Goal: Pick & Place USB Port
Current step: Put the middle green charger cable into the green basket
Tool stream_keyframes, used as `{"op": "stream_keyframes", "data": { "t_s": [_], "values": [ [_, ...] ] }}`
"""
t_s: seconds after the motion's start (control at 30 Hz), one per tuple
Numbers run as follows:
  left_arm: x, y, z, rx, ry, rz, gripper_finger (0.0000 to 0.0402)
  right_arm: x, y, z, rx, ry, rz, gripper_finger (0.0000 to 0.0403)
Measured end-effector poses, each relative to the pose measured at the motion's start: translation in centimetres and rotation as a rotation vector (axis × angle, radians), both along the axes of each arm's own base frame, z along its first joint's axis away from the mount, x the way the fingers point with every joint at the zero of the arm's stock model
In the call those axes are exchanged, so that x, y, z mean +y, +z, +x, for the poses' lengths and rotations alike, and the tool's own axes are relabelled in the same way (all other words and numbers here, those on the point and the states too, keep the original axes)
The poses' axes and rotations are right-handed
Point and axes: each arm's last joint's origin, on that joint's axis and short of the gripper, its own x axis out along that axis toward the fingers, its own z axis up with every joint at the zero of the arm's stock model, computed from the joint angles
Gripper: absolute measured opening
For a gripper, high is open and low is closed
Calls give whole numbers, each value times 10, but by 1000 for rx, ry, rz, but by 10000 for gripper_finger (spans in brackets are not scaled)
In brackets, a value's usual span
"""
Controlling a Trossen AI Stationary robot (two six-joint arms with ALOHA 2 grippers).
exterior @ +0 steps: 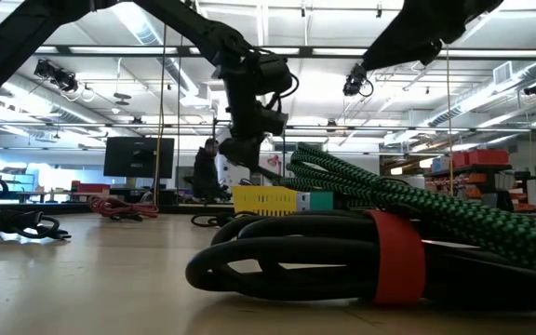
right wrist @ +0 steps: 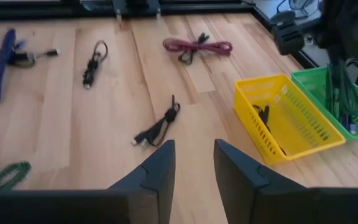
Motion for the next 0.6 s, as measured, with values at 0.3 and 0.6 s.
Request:
{"op": "stream_keyframes", "data": {
  "t_s": [0.3,0.6],
  "values": [
    [8,-11,0,-20,22,-46,25,1,-1,2,-1,8,-6,111],
    [11,-11,1,-71,27,-88,25,1,0,2,-9,8,-7,111]
  ]
}}
